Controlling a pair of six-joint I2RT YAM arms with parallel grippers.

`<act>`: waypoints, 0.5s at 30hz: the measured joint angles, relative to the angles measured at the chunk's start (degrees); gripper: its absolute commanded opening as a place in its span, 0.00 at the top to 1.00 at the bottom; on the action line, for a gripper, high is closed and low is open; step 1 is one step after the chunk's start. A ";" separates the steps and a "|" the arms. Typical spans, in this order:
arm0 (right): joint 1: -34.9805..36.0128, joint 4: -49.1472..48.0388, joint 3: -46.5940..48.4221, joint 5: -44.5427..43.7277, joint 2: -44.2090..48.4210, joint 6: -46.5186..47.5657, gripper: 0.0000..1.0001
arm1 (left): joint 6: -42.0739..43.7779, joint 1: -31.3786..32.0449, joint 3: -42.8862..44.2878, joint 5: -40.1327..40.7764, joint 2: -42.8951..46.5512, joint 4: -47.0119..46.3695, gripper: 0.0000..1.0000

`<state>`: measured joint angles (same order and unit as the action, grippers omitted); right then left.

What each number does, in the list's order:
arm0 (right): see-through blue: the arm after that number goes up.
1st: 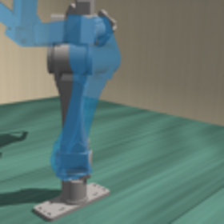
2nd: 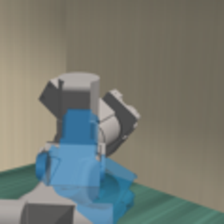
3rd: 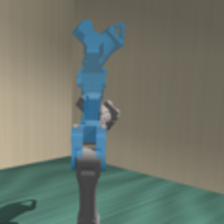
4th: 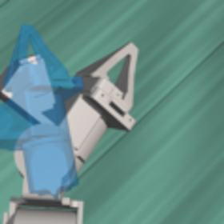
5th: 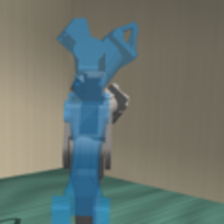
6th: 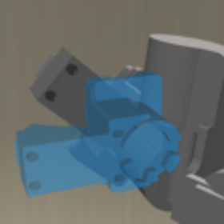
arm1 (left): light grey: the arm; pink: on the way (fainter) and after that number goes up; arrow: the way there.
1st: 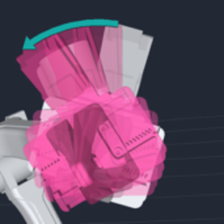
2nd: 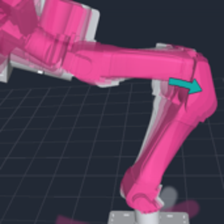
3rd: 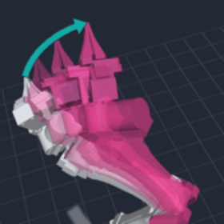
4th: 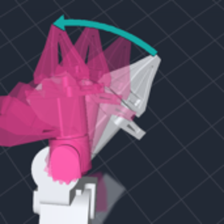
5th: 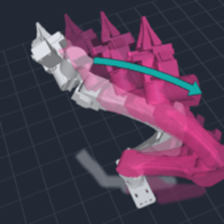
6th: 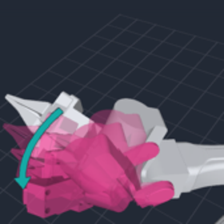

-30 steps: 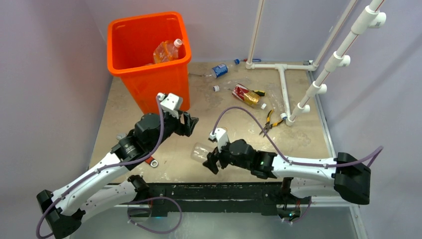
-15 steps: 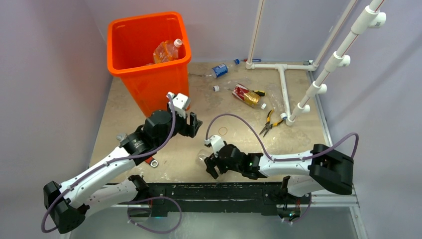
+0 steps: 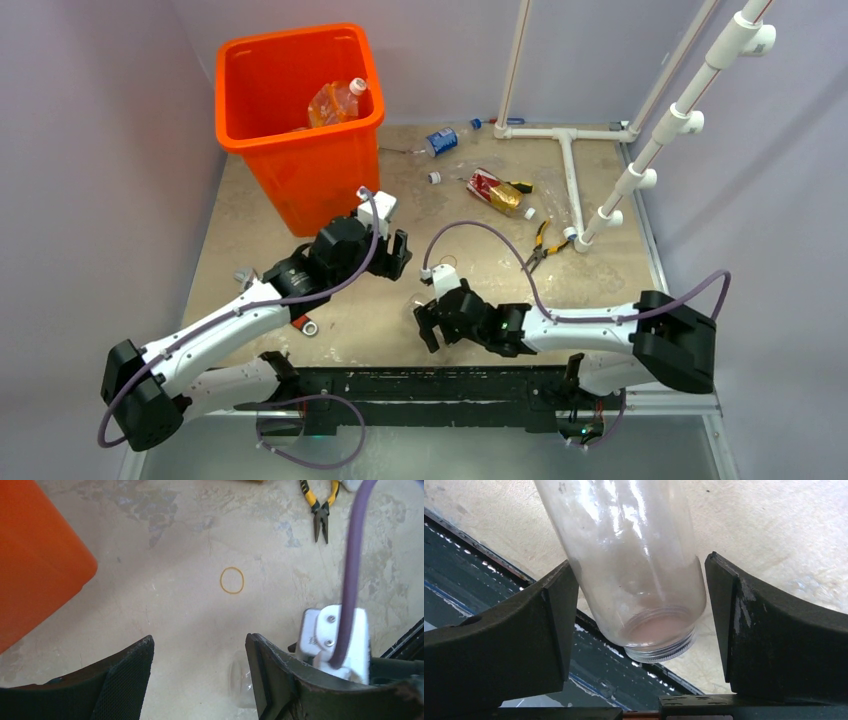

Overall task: Put the plastic bottles in the bin
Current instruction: Pick up the plastic bottle at the center of the board.

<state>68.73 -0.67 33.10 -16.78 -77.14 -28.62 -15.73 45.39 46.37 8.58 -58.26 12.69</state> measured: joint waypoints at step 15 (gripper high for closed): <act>0.09 4.96 -0.04 -2.97 11.54 -3.19 0.07 | -0.44 0.00 0.33 -2.84 -5.09 1.77 0.34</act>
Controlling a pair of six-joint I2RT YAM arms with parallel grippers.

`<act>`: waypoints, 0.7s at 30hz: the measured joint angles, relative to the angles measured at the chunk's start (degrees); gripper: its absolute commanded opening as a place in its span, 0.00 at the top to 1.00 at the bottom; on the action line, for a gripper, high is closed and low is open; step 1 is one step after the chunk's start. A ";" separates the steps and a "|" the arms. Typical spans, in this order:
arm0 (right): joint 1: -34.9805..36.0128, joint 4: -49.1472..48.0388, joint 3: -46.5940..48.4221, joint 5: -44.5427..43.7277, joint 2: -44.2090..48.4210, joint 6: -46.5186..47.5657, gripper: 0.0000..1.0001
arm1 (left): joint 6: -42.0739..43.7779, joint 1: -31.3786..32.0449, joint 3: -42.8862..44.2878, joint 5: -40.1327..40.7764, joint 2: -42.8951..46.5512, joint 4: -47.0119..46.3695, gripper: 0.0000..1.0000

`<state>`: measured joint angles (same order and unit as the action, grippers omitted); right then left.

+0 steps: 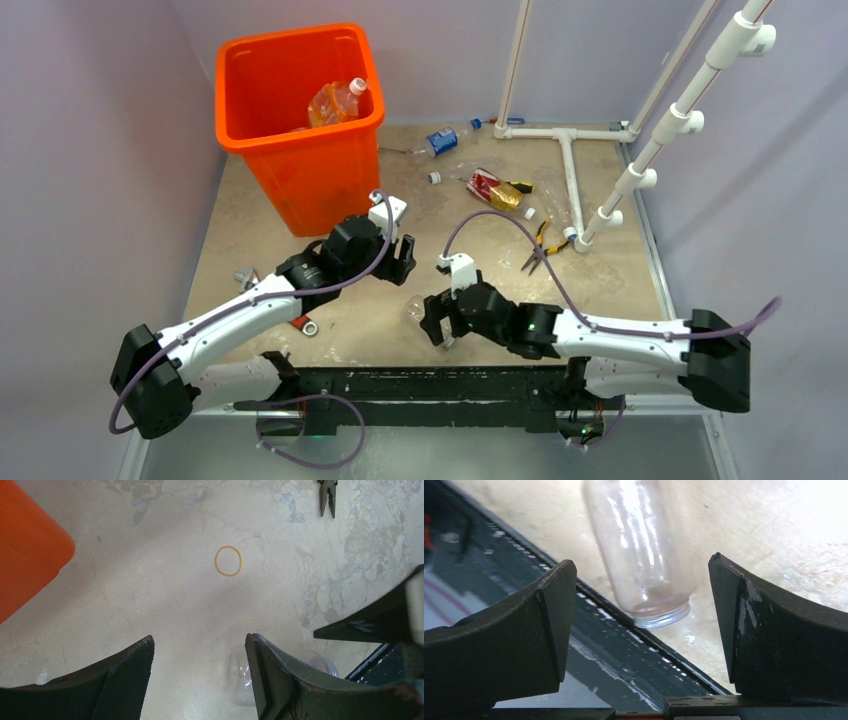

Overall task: Put the plastic bottles in the bin
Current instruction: Pick up the plastic bottle at the center of the board.

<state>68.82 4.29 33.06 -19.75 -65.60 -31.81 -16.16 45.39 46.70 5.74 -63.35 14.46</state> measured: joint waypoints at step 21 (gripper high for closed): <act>11.06 -7.67 -6.08 14.60 5.33 -3.23 0.66 | -3.43 0.00 2.27 -3.67 -11.17 0.07 0.39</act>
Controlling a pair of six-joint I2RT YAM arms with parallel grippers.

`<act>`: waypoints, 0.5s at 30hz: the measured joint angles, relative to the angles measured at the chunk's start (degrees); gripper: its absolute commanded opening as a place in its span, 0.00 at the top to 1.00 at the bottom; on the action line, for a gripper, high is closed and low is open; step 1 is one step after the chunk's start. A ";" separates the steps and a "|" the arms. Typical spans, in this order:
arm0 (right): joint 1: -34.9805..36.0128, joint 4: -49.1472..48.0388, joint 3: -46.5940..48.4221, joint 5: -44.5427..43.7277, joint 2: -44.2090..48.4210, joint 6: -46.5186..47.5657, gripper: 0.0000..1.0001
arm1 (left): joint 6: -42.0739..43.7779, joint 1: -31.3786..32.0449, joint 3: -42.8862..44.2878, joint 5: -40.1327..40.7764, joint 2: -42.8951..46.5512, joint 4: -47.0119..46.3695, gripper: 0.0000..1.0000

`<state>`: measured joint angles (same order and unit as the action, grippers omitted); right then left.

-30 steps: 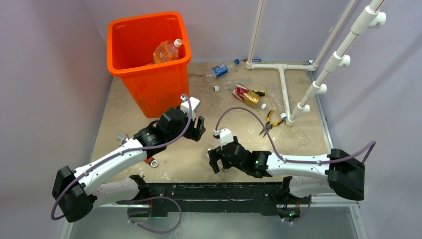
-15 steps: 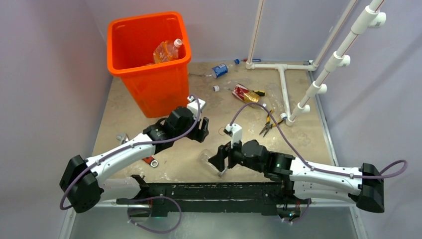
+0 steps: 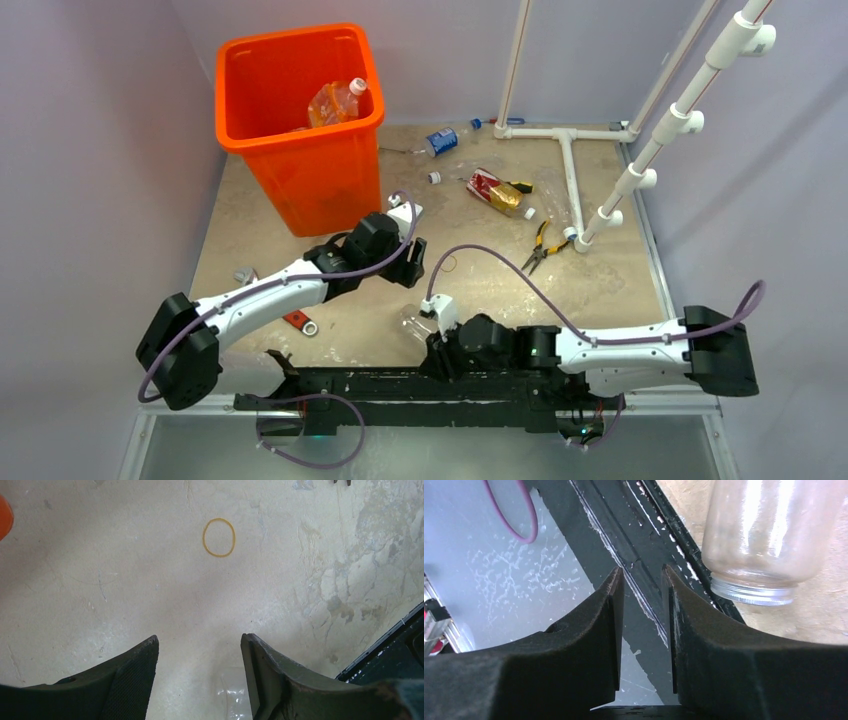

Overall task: Put the plastic bottles in the bin
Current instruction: Pick up the plastic bottle at the center of the board.

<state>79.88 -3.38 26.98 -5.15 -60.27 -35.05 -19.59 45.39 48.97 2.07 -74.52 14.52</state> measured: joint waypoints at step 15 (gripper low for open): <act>1.46 -0.66 -3.19 -12.41 -10.27 -17.84 0.57 | -1.03 0.44 0.33 -3.61 -6.43 1.97 0.51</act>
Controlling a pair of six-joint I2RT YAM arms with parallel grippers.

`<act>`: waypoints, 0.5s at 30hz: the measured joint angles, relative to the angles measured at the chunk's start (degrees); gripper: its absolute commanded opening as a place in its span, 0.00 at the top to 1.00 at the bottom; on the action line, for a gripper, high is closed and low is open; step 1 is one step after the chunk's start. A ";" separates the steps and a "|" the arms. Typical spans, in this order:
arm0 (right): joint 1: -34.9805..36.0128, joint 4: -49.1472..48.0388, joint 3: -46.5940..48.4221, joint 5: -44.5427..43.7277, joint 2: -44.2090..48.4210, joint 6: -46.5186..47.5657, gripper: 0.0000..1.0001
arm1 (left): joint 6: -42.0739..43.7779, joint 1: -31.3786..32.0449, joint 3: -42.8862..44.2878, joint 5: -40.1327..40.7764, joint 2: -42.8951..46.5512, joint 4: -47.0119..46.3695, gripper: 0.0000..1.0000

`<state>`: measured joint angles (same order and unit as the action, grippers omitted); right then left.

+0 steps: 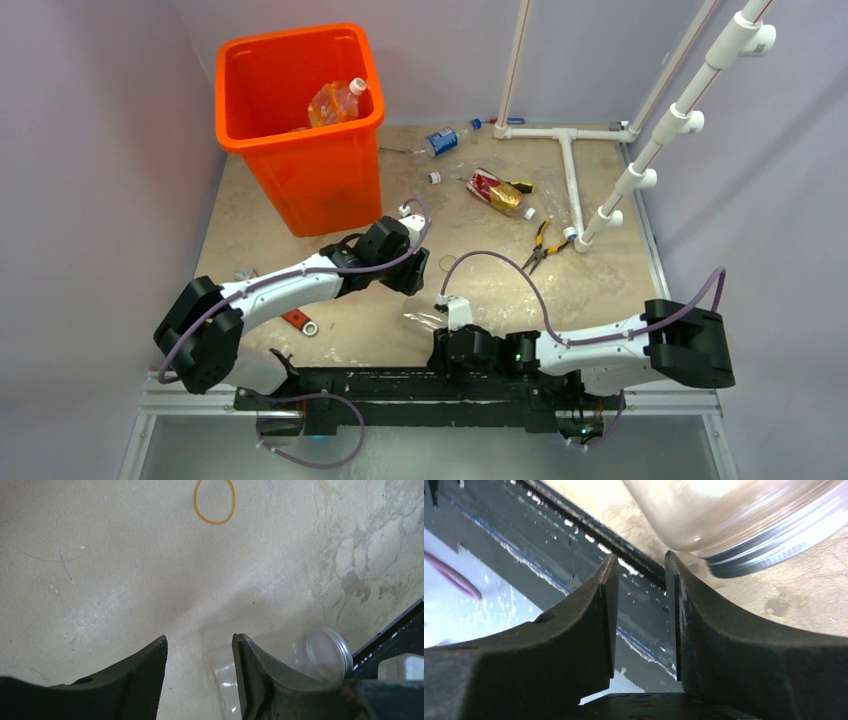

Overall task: Put the plastic bottles in the bin
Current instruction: Pick up the plastic bottle at the center of the board.

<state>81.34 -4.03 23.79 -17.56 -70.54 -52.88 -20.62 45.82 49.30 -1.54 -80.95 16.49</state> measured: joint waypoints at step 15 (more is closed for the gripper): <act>0.02 0.20 -4.63 -8.37 9.33 -11.63 0.13 | -1.44 0.83 0.22 -4.81 -6.36 0.22 0.54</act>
<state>81.36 -3.84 19.16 -25.93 -61.21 -64.51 -22.06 46.65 49.52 -6.35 -87.31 16.71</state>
